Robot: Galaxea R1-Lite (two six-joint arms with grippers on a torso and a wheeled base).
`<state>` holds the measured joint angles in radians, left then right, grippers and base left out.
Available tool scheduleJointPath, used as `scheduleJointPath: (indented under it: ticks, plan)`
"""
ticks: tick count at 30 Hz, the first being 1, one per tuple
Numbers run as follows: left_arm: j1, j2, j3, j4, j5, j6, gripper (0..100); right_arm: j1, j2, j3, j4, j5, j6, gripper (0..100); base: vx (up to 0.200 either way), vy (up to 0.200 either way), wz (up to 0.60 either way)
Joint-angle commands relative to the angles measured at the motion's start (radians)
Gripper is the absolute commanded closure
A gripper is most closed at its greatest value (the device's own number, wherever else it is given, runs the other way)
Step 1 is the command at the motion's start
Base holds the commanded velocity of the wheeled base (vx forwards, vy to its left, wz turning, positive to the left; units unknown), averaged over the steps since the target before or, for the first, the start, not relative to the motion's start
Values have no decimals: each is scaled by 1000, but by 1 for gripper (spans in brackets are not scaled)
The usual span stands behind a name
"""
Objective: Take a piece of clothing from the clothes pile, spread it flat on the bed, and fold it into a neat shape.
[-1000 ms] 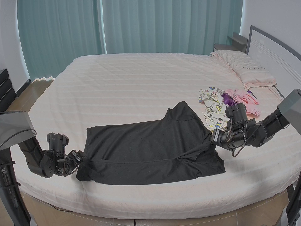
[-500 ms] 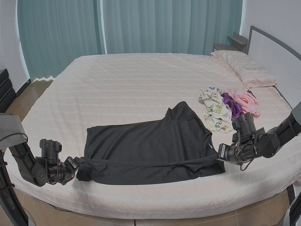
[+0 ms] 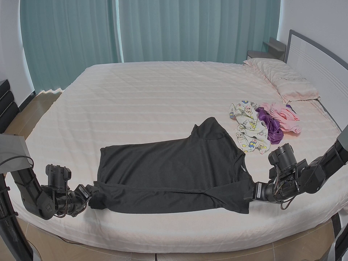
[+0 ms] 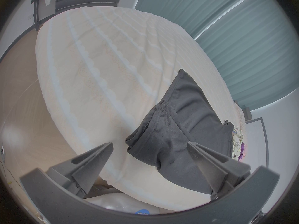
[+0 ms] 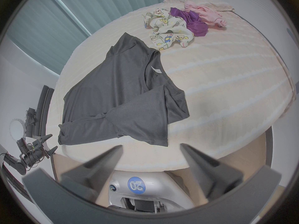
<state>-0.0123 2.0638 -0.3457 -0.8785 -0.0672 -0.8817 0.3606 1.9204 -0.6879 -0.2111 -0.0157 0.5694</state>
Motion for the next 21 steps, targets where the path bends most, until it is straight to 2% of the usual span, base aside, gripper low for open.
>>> scheduleJointPath:
  ticks: [1, 7, 11, 14, 17, 21]
  plan:
    - [0, 9, 2, 0, 0, 0, 0, 1, -4, 19, -1, 0, -3, 0, 0, 0, 0]
    - [0, 7, -1, 0, 1, 0, 0, -11, 11, 10, -17, -6, 10, 0, 0, 0, 0]
    - [0, -1, -29, -7, 0, 0, 0, -42, 60, 5, -96, 30, 12, 0, 0, 0, 0]
    - [0, 1, -91, 4, 1, 0, 0, -57, 107, 13, -218, 68, 12, 0, 0, 0, 0]
    - [0, 9, -128, 12, 1, 0, 0, -66, 126, 13, -257, 88, 10, 0, 0, 0, 0]
    - [-3, 21, -249, 110, -8, 6, 0, -98, 164, -2, -312, 171, 10, 0, 0, 0, 0]
